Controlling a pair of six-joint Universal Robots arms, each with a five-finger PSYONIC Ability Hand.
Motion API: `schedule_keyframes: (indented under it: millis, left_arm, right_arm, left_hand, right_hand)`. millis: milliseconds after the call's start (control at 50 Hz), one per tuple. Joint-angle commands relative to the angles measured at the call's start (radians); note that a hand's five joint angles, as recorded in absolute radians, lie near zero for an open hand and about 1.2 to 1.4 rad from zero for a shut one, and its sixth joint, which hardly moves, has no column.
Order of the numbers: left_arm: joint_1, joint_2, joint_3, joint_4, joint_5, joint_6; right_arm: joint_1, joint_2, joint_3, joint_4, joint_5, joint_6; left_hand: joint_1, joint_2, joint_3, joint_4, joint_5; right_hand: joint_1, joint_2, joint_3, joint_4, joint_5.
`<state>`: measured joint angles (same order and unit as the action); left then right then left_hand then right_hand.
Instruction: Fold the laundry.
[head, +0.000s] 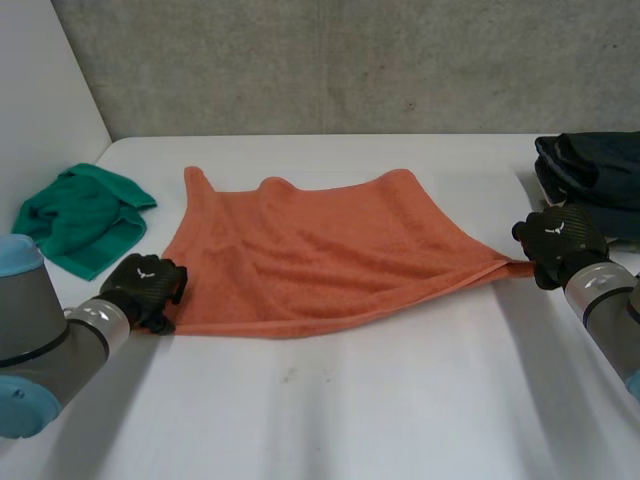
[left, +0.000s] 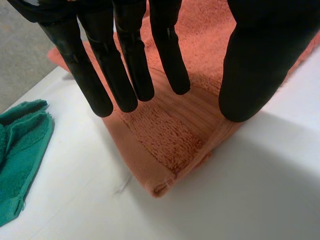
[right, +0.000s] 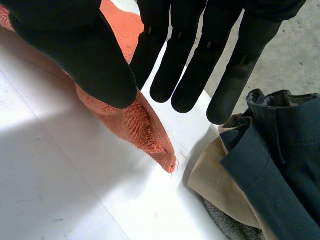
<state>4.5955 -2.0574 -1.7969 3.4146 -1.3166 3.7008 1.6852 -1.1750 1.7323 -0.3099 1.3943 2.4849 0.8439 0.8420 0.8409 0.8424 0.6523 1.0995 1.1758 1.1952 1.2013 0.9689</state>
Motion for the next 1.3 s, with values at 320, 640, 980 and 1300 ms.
schedule_keyframes:
  millis: [320, 640, 980, 1300]
  left_arm:
    - [-0.003, -0.041, 0.102, 0.0, -0.013, 0.002]
    - [0.022, 0.12, -0.065, -0.034, 0.005, 0.017]
    - [0.022, 0.024, -0.01, -0.032, 0.02, 0.018]
    - [0.017, -0.023, 0.086, -0.023, 0.017, 0.008]
  right_arm:
    - [0.002, 0.0, 0.007, -0.002, 0.0, 0.0]
    - [0.002, -0.002, 0.009, -0.002, 0.0, -0.003]
    - [0.004, 0.0, 0.013, -0.002, 0.0, -0.008]
    - [0.005, 0.0, 0.015, -0.002, 0.0, -0.009]
  left_hand:
    - [0.552, 0.554, 0.555, 0.554, 0.569]
    - [-0.357, -0.355, -0.354, -0.356, -0.34]
    - [-0.328, -0.326, -0.325, -0.327, -0.311]
    - [-0.137, -0.135, -0.134, -0.136, -0.12]
  right_hand:
    - [0.297, 0.22, 0.201, 0.195, 0.253]
    - [0.297, 0.22, 0.201, 0.195, 0.253]
    - [0.297, 0.22, 0.201, 0.195, 0.253]
    - [0.297, 0.22, 0.201, 0.195, 0.253]
